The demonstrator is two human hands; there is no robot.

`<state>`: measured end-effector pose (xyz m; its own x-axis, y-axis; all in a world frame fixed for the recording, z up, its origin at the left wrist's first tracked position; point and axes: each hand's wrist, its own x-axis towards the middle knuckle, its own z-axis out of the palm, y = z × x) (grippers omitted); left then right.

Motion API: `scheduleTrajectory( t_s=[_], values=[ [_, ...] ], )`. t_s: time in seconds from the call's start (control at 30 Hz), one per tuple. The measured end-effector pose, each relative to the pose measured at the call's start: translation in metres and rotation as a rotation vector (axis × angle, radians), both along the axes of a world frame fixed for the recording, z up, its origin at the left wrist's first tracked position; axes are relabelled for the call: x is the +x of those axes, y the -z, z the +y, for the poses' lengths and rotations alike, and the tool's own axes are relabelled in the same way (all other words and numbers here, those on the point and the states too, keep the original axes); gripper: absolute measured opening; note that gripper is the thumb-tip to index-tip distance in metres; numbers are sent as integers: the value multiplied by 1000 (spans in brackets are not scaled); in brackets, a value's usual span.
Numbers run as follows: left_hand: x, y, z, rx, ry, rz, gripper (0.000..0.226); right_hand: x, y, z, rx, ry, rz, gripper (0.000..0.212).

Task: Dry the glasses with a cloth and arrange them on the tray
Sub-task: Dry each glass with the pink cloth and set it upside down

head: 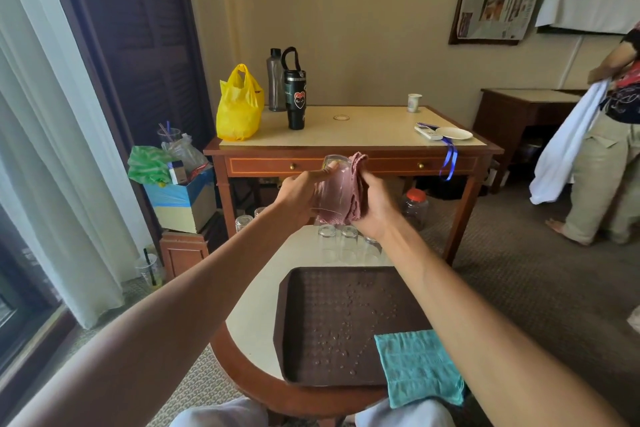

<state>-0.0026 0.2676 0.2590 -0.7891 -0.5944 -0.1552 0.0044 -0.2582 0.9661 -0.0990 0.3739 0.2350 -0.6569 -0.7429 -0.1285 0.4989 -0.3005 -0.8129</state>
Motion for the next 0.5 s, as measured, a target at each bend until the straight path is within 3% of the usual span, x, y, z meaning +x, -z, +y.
scheduleTrajectory(
  t_s=[0.1, 0.23, 0.37, 0.5],
  values=[
    [0, -1, 2, -18, -19, 13, 54, 3, -2, -1, 23, -2, 47, 41],
    [0, 0, 5, -10, -79, 20, 58, 1, 0, -6, 50, 3, 167, 60],
    [2, -1, 9, 10, -128, 48, 42, 0, -5, -7, 64, 51, 247, 59],
    [1, -3, 11, -14, -153, 93, 56, 4, -10, -13, 147, 113, 305, 70]
  ],
)
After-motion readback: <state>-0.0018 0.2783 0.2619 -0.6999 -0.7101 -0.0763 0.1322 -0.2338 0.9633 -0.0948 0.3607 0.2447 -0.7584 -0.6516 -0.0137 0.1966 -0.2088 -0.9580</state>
